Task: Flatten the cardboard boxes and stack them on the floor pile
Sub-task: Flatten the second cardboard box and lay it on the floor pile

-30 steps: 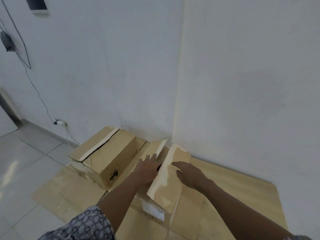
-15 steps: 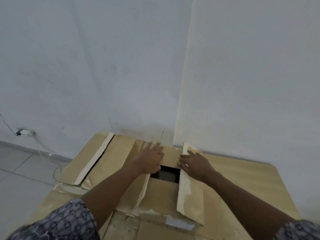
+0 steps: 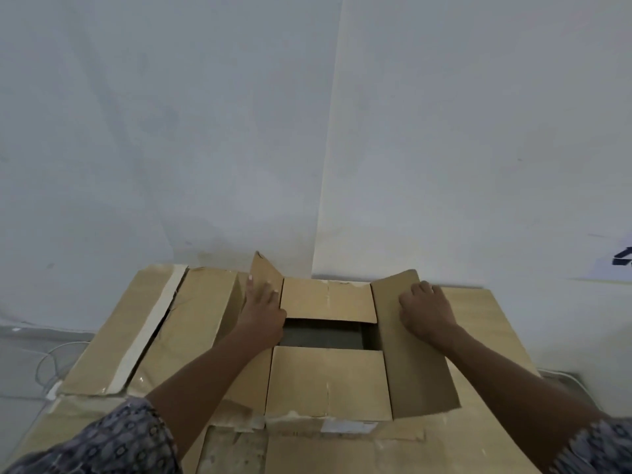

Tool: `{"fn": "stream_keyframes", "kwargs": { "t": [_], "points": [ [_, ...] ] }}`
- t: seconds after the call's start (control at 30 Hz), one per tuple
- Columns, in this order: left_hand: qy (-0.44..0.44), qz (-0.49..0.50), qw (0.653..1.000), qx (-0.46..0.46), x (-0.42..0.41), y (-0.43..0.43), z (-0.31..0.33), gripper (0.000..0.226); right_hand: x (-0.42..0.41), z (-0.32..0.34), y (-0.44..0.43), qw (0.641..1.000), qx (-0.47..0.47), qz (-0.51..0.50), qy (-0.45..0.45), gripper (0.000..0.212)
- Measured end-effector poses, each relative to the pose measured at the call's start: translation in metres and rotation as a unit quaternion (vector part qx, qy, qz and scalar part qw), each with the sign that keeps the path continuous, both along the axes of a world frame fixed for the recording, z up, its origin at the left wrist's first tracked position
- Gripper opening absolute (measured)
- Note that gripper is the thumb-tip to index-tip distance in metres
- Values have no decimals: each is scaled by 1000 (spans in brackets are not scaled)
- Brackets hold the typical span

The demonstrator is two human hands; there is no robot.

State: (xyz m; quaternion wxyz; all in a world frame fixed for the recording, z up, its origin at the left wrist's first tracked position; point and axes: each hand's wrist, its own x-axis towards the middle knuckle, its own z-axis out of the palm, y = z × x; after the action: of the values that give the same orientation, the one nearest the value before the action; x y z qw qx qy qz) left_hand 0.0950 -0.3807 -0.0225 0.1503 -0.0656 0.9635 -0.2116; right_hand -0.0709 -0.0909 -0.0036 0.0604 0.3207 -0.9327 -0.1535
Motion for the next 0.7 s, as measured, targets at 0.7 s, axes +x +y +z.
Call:
{"fn": "stream_keyframes", "kwargs": {
  "t": [0.7],
  "points": [
    [31,41,982,180,33,17,9,83,-48,-12,-52,987,-44,130,-80,56]
  ]
}}
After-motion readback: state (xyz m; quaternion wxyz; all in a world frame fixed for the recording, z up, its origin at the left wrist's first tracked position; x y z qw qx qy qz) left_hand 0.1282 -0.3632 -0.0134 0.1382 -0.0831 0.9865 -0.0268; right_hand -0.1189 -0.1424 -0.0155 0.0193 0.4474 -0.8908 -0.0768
